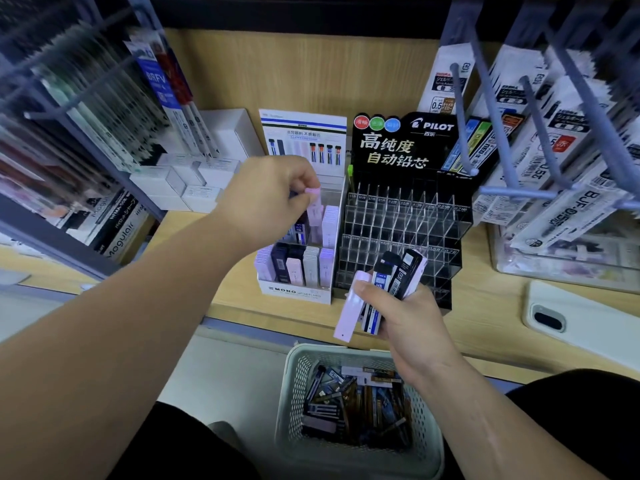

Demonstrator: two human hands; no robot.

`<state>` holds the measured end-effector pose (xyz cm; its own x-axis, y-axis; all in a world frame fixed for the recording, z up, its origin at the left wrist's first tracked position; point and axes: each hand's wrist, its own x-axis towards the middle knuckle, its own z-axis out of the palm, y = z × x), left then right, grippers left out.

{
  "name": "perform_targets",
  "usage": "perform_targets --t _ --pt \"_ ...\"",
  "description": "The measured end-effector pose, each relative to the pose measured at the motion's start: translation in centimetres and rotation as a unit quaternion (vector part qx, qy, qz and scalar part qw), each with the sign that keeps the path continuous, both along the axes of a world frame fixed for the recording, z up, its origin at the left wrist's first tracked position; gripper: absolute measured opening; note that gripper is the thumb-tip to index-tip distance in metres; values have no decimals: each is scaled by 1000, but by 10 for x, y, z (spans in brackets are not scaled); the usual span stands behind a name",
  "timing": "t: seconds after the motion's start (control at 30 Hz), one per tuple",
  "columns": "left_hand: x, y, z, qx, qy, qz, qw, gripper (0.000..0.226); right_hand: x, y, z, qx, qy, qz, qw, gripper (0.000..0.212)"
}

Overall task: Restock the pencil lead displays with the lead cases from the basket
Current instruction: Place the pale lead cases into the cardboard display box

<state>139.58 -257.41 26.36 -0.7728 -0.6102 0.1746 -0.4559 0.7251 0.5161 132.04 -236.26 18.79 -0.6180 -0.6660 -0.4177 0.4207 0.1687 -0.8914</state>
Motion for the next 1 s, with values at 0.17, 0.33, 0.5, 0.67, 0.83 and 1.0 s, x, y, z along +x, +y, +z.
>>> perform_targets --t 0.17,0.33,0.5,0.67,0.83,1.0 --pt "-8 -7 -17 -60 -37 -35 997 8 0 1 3 -1 -3 -4 1000 10" --pt "-11 -9 -27 -98 -8 -48 994 8 0 2 5 1 -8 -9 1000 16" --pt "-14 -11 -29 -99 -19 -52 994 9 0 1 7 -4 -13 -18 1000 18" --pt "-11 -11 -32 -103 -5 -46 994 5 0 1 6 -6 -9 -15 1000 20" --pt "-8 -10 -40 -118 -14 -28 993 4 0 1 5 -11 -9 -8 1000 24" --pt "-11 -6 -47 -148 -37 -14 988 5 1 0 5 -12 -9 -7 1000 17"
